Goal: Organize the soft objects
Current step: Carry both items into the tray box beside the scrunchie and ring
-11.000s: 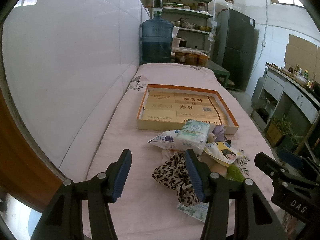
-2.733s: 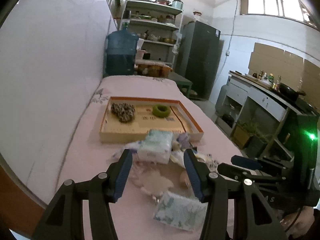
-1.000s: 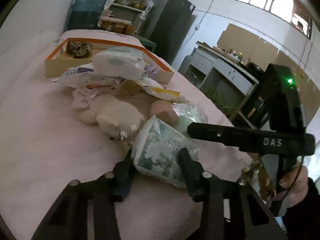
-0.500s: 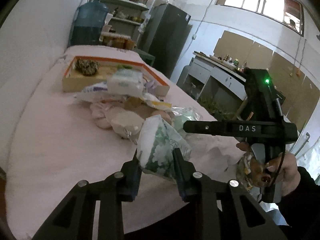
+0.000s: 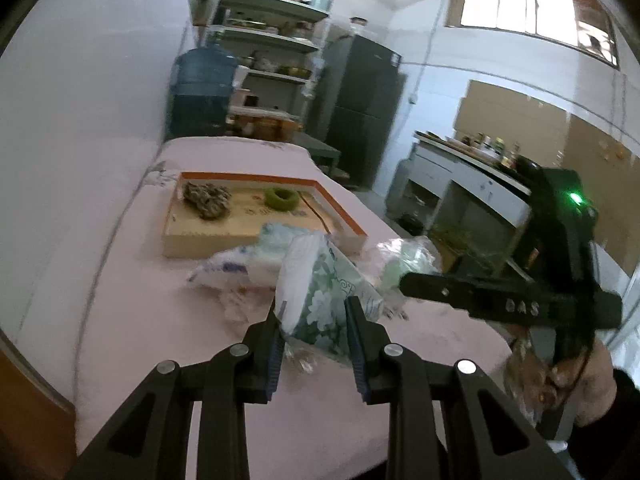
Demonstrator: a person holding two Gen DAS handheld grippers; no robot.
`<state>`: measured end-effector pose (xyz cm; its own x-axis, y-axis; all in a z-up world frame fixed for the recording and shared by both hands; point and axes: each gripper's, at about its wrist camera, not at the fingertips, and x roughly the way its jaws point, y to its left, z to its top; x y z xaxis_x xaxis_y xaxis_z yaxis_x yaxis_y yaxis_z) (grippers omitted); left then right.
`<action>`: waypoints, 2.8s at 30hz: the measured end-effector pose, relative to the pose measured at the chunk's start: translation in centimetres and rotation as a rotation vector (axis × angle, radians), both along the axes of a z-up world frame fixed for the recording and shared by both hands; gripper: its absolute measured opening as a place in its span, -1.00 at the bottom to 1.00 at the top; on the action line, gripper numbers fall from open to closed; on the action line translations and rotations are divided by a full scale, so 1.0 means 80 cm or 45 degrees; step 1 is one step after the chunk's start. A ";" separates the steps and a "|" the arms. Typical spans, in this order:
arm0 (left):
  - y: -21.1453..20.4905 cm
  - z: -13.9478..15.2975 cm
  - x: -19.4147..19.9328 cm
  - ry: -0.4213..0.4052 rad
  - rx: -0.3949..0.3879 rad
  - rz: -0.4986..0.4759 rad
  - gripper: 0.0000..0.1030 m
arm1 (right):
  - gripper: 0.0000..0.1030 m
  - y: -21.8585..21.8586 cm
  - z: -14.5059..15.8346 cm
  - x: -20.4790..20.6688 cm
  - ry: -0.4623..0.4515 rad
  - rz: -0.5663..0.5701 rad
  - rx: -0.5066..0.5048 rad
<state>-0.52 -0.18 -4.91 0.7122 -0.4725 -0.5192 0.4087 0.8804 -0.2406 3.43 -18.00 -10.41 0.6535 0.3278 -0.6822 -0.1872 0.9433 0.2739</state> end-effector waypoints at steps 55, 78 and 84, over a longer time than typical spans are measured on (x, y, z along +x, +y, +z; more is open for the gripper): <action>-0.050 -0.002 0.347 0.348 -0.052 0.298 -0.44 | -0.07 -0.041 -0.003 0.282 0.022 -0.133 -0.130; -0.059 -0.069 0.405 0.613 0.002 0.279 -0.43 | -0.07 -0.045 -0.059 0.323 0.158 -0.095 -0.141; -0.054 -0.080 0.409 0.672 -0.038 0.279 -0.38 | -0.07 -0.046 -0.070 0.327 0.182 -0.092 -0.137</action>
